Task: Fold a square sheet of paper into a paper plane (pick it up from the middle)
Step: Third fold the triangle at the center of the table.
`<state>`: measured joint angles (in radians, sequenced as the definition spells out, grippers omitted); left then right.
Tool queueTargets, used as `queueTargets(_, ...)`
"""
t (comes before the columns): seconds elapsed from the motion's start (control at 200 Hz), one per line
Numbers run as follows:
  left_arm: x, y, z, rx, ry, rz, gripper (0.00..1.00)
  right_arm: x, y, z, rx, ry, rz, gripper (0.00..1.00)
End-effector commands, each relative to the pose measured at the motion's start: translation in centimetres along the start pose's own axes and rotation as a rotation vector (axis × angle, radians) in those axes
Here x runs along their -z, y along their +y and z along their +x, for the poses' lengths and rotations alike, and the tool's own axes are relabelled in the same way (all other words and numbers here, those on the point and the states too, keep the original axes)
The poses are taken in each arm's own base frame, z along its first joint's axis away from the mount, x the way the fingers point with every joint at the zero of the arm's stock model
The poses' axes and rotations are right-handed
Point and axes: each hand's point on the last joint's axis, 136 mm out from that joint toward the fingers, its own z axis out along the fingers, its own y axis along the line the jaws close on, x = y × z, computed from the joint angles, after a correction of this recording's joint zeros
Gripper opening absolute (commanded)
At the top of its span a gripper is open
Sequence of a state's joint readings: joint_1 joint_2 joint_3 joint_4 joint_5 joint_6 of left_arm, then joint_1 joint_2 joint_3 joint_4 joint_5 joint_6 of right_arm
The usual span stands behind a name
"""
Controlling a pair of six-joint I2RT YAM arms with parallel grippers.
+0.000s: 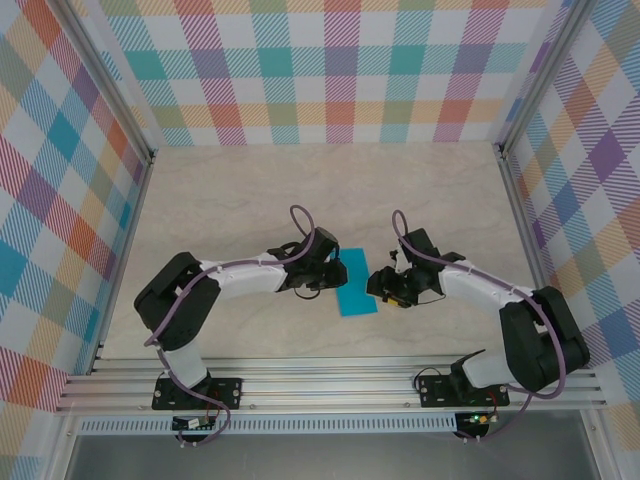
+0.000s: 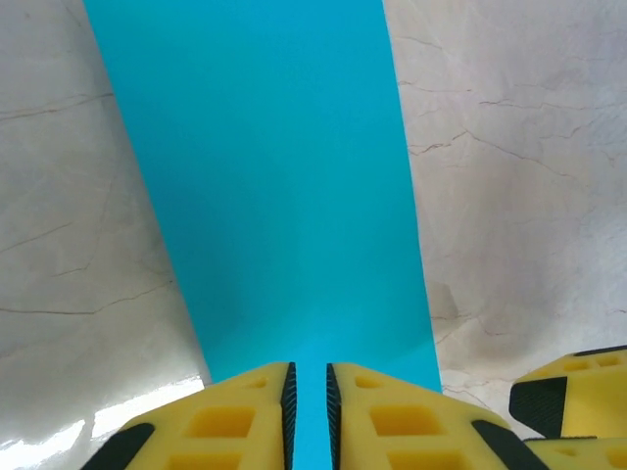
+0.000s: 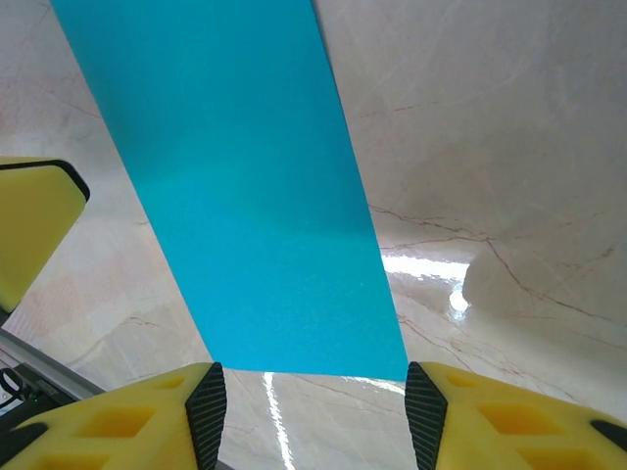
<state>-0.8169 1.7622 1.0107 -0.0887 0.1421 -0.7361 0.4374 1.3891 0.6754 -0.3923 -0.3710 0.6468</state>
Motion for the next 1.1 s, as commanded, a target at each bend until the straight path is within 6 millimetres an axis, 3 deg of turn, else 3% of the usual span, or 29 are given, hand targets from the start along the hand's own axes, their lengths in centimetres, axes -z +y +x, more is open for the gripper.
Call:
queueTargets(0.0, -1.4, 0.5, 0.8, 0.009, 0.033, -0.016, 0.17, -0.1, 0.7, -0.7, 0.011, -0.005, -0.017, 0.55)
queueTargets(0.535, -1.9, 3.8, 2.4, -0.011, 0.062, -0.111, 0.15, -1.3, 0.9, -2.4, 0.037, 0.031, -0.001, 0.6)
queueTargets(0.905, -2.1, 3.1, 2.5, -0.031, 0.079, -0.083, 0.16, -2.7, 2.1, -2.3, 0.042, 0.099, -0.087, 0.55)
queueTargets(1.095, -1.9, 2.3, 2.3, -0.064, 0.082, -0.057, 0.16, -2.4, 2.5, -2.6, 0.058, 0.098, -0.099, 0.51)
